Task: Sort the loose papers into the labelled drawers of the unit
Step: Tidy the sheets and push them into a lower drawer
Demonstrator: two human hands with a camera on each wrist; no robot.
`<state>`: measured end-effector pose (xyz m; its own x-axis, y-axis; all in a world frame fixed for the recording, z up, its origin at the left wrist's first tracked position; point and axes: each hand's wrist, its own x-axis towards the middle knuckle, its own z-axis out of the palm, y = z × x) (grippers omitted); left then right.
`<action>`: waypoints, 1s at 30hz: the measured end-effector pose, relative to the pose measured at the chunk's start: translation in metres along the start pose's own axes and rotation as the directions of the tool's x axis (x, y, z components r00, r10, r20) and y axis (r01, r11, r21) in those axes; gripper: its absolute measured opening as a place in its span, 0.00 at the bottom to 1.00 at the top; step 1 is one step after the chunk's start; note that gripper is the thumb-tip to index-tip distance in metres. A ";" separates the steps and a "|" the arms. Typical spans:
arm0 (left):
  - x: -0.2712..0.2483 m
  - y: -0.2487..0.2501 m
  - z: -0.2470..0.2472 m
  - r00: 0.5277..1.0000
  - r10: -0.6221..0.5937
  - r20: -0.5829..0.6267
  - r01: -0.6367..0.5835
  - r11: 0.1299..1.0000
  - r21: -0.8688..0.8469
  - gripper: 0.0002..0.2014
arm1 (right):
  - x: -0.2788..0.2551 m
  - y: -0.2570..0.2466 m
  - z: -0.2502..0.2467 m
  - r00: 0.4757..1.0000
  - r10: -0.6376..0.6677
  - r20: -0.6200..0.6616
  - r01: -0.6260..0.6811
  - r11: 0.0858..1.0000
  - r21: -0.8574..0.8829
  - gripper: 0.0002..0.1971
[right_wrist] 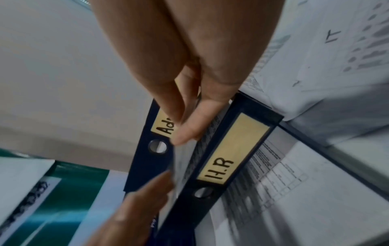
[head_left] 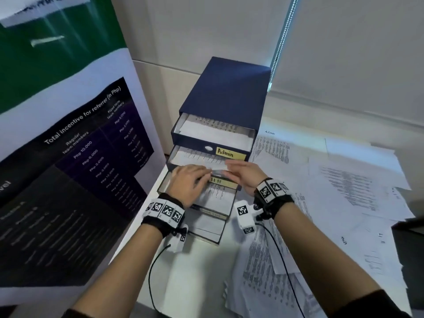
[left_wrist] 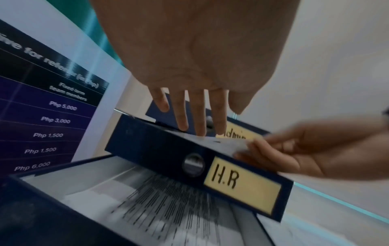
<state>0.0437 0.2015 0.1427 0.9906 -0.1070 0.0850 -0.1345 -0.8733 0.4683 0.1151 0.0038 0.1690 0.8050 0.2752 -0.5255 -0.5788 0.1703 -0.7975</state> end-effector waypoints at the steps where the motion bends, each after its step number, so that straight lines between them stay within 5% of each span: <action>1: 0.004 0.000 0.006 0.999 0.004 0.037 -0.006 0.999 0.039 0.32 | 0.000 0.000 -0.005 0.999 -0.001 0.044 0.000 1.000 0.022 0.11; 4: 0.016 -0.005 0.017 0.994 -0.050 0.096 0.037 0.990 0.136 0.35 | -0.007 0.006 -0.043 0.998 -0.050 0.036 0.049 0.998 0.043 0.09; 6: 0.024 -0.002 0.020 0.984 -0.116 0.135 0.086 0.974 0.209 0.34 | -0.013 0.017 -0.085 0.985 -0.078 -0.157 0.079 0.997 0.003 0.09; 8: 0.032 0.008 0.022 0.978 -0.152 0.142 0.111 0.958 0.265 0.33 | -0.014 0.036 -0.140 0.915 -0.090 -0.393 -0.032 0.955 -0.294 0.12; 10: 0.037 0.026 0.026 0.994 -0.074 0.078 0.056 0.977 0.204 0.28 | -0.014 0.061 -0.198 0.829 -0.078 -0.553 -0.358 0.687 -0.633 0.23; 12: 0.036 0.052 0.033 0.995 0.088 -0.054 -0.090 0.995 -0.042 0.20 | -0.018 0.088 -0.243 0.736 -0.046 -0.676 -0.616 0.370 -0.695 0.40; 14: 0.031 0.083 0.044 0.973 0.221 -0.068 -0.231 0.941 -0.247 0.15 | -0.024 0.105 -0.266 0.697 -0.080 -0.713 -0.679 0.247 -0.691 0.52; 16: 0.025 0.108 0.065 0.960 0.278 0.045 -0.237 0.886 -0.399 0.13 | -0.029 0.110 -0.276 0.678 -0.127 -0.724 -0.673 0.290 -0.680 0.59; 19: 0.017 0.120 0.111 0.950 0.188 0.249 -0.015 0.825 -0.565 0.09 | -0.029 0.107 -0.285 0.698 -0.087 -0.711 -0.607 0.455 -0.652 0.61; 21: 0.014 0.113 0.145 0.929 0.041 0.369 0.201 0.780 -0.592 0.08 | -0.028 0.107 -0.288 0.746 -0.045 -0.664 -0.520 0.584 -0.624 0.53; 25: 0.014 0.099 0.193 0.803 -0.266 0.533 0.567 0.614 -0.549 0.23 | -0.034 0.094 -0.281 0.841 -0.216 -0.496 -0.308 0.562 -0.768 0.19; 28: 0.019 0.102 0.206 0.712 -0.435 0.551 0.699 0.507 -0.504 0.34 | -0.046 0.072 -0.271 0.887 -0.303 -0.349 -0.057 0.678 -0.733 0.15; 30: 0.021 0.110 0.207 0.706 -0.482 0.519 0.706 0.530 -0.469 0.41 | -0.065 0.052 -0.260 0.879 -0.392 -0.272 0.100 0.708 -0.699 0.15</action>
<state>0.0546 0.0047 0.0138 0.7769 0.0984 -0.6218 0.6170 -0.3151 0.7211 0.0662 -0.2511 0.0850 0.9698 -0.0819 -0.2297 -0.2386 -0.5128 -0.8247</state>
